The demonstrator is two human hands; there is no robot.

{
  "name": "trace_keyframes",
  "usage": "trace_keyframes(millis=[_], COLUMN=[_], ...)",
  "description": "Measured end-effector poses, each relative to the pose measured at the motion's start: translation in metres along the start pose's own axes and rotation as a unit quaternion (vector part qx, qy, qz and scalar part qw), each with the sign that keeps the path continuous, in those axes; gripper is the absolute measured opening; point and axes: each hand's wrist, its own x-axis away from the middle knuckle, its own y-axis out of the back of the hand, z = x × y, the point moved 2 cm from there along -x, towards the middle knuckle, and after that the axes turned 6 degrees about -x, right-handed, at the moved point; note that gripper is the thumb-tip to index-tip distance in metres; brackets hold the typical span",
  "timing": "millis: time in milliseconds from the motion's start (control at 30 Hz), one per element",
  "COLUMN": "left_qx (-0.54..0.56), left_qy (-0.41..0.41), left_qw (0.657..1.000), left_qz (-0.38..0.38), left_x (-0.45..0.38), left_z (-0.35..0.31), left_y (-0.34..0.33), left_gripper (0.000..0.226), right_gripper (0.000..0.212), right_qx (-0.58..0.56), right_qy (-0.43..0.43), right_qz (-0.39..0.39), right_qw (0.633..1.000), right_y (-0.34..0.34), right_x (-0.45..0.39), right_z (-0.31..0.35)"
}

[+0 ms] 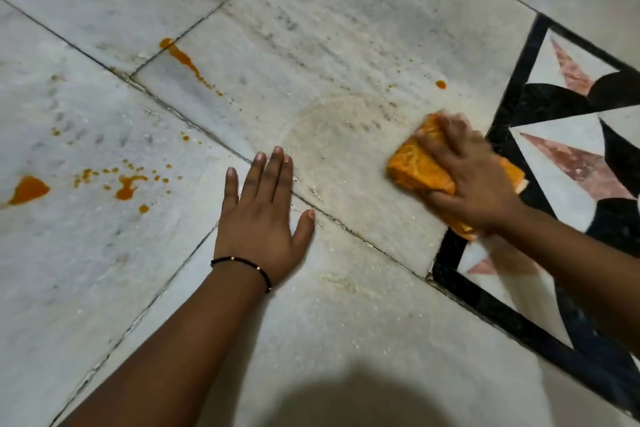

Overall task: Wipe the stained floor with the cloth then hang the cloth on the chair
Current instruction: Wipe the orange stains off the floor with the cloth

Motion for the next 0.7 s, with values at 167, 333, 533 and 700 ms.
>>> trace_keyframes(millis=[167,333,533,700], left_qx=[0.000,-0.001,0.012,0.022], left_qy=[0.008,0.008,0.003,0.008], left_qw=[1.000,1.000,1.000,1.000], left_qz=[0.002,0.010,0.007,0.006], left_x=[0.000,0.000,0.000,0.000], left_z=[-0.003,-0.004,-0.002,-0.001], left_y=[0.001,0.002,0.002,0.001], left_gripper=[0.072,0.072,0.072,0.072], right_gripper=[0.089,0.076,0.086,0.103], right_qx=[-0.041,-0.075,0.005,-0.001], right_qy=[-0.342,-0.272,0.045,-0.151], right_qz=[-0.069,-0.046,0.013,-0.047], right_qw=[0.936,0.958,0.999,0.987], right_y=[0.010,0.011,0.003,0.009], right_x=[-0.066,-0.132,-0.064,-0.056], right_z=[-0.049,-0.010,0.032,-0.024])
